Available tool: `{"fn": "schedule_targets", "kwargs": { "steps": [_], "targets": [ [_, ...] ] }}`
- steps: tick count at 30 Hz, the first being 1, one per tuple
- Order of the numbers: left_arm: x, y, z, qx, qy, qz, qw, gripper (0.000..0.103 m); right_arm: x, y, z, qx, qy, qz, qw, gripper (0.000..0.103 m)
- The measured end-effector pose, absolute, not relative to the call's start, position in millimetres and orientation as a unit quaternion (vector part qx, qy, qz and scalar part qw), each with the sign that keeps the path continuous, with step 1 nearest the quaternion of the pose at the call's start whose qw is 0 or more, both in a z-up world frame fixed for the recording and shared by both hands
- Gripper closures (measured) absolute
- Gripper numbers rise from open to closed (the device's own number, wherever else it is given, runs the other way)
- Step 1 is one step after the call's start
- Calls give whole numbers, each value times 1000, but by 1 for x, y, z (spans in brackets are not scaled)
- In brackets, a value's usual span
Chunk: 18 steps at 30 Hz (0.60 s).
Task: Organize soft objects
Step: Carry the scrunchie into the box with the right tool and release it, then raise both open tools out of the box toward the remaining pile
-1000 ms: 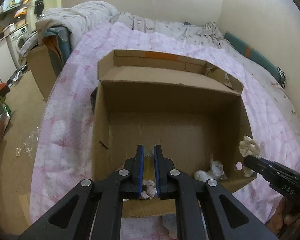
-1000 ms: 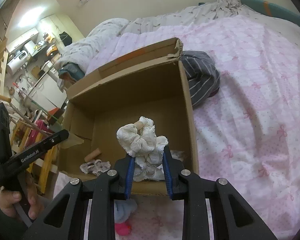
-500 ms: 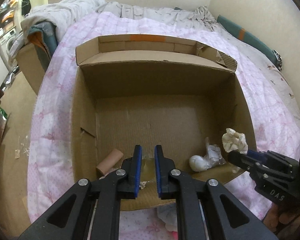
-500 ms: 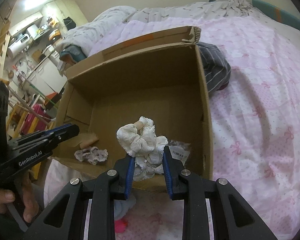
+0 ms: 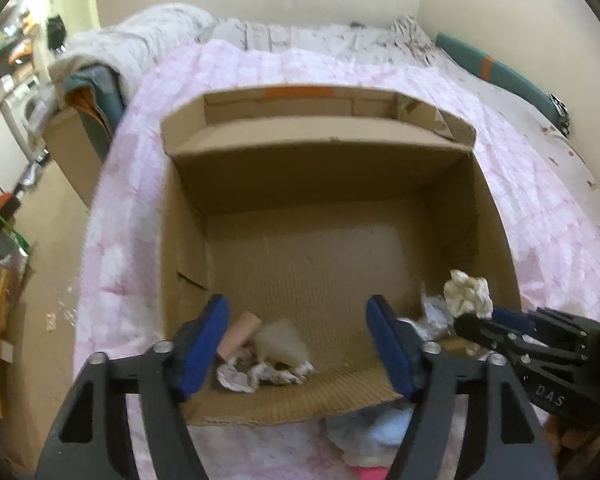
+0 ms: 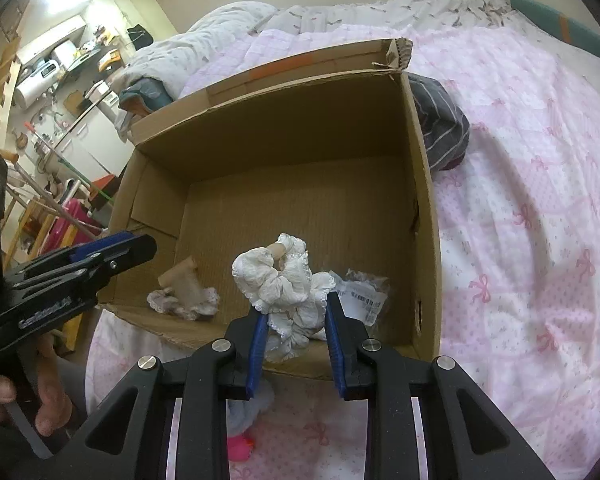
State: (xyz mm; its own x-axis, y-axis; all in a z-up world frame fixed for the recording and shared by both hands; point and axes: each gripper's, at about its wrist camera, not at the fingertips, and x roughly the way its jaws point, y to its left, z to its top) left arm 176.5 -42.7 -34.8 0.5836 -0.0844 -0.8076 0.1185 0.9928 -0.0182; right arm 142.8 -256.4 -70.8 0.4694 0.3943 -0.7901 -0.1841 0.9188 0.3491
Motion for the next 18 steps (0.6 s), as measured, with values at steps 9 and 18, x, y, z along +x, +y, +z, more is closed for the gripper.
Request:
{"fn": "schedule_targets", "kwargs": {
  "steps": [9, 18],
  "targets": [
    [178, -35, -32, 7, 451, -45, 892, 33, 144, -256, -71, 110, 489, 172, 848, 75],
    [180, -31, -29, 9, 444, -30, 895, 33, 142, -262, -63, 129, 462, 164, 862, 20]
  ]
}}
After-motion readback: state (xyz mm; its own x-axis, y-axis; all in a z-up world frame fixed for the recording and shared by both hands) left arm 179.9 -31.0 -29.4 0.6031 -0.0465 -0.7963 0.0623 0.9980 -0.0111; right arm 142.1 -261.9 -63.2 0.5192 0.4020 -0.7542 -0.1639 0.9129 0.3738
